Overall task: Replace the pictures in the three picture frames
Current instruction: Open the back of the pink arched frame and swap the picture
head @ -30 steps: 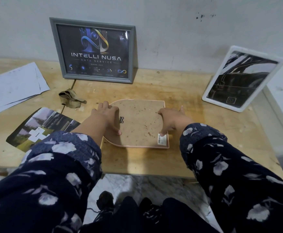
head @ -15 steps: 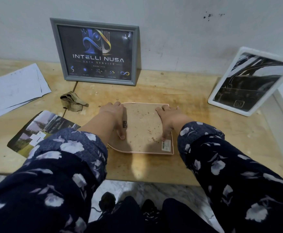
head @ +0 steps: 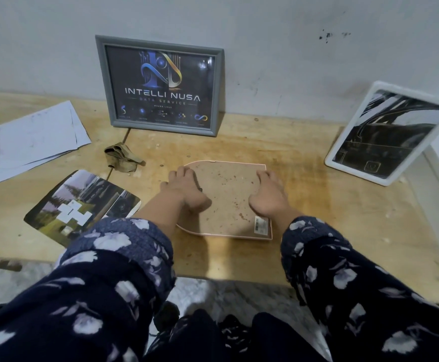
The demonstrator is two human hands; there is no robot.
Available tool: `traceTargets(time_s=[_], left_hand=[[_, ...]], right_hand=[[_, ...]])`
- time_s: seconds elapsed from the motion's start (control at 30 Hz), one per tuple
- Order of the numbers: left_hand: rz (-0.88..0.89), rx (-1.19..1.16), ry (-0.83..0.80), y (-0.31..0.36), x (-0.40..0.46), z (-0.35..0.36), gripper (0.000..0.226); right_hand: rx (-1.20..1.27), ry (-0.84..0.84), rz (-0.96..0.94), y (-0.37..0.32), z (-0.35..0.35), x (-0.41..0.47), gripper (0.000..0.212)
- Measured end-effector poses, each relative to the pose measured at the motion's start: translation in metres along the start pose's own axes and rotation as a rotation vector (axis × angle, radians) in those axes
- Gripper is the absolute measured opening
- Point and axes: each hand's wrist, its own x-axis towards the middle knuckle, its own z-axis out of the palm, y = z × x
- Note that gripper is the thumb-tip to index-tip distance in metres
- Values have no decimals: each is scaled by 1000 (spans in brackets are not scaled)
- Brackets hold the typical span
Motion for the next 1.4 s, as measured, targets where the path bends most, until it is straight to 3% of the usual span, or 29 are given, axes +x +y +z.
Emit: traceTargets(time_s=[0.1,0.23,0.3,0.4,0.5,0.57,0.77,0.87,1.0,1.1,1.17,1.4], left_hand=[[-214,-90,215,-1,-7,10,81],[-483,-202,209,-8,-11,17,60],[-484,-200,196,-8,-11,20,55],[-451,-298,188,-7,-11,21,66],[-464,-402,220,-2,-14,17,74],[-464,-480,283,4,-16,11,74],[-395,-734,463,27,-14,-18,65],[-329,-872,501,35,-12,-29,66],[-238,-1219,431,47,-6,-40,72],[-229,-1542,198,48,3,-41,100],[-214,-1693,114,47,2,-36,98],[-307,-1848,117,36,4,-16,93]], right_hand=[[13,127,104,5,8,-6,57],[169,147,282,5,12,-7,39],[266,137,311,7,15,-6,41],[386,117,319,16,19,-1,44],[535,133,307,1,4,-19,33],[632,191,279,-4,-5,-25,32],[843,427,268,-12,-34,-27,61],[932,499,235,-16,-49,-32,53],[1091,546,200,-15,-61,-35,48],[1165,520,207,-5,-61,-35,50],[1172,519,200,4,-55,-34,53],[1081,484,279,19,-32,-37,72]])
